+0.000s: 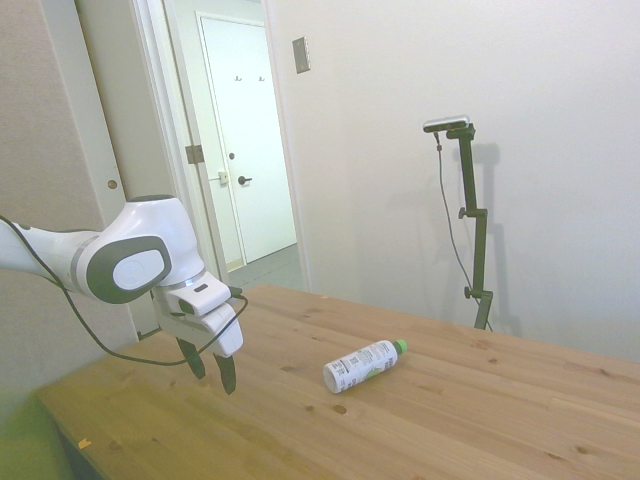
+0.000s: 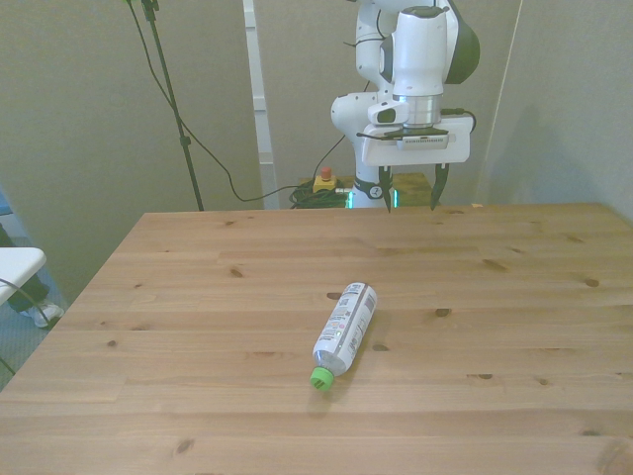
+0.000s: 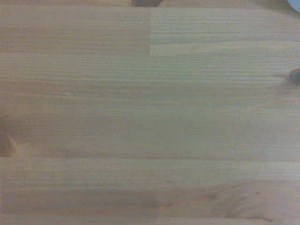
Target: Stand the water bottle
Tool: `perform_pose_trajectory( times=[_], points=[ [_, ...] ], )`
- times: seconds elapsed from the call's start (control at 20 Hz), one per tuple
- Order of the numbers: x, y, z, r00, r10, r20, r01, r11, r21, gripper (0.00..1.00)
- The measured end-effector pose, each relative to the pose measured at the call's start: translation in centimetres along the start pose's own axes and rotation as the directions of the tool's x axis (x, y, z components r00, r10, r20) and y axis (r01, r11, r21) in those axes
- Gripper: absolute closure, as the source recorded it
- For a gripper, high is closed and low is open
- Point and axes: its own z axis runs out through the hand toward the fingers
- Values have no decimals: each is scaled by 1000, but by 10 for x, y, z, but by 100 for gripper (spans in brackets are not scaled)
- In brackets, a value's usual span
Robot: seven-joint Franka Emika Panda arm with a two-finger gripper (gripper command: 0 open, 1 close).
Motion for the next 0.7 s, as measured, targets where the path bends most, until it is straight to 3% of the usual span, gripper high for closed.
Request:
perform_pose_trajectory(
  times=[0.3,0.5,0.7],
  points=[
    [24,-12,-21,999,11,-47,-8,999,48,0],
    [76,-34,-33,995,41,-91,-35,997,66,0],
    [138,-63,-21,989,73,-128,-65,996,69,0]
  ],
)
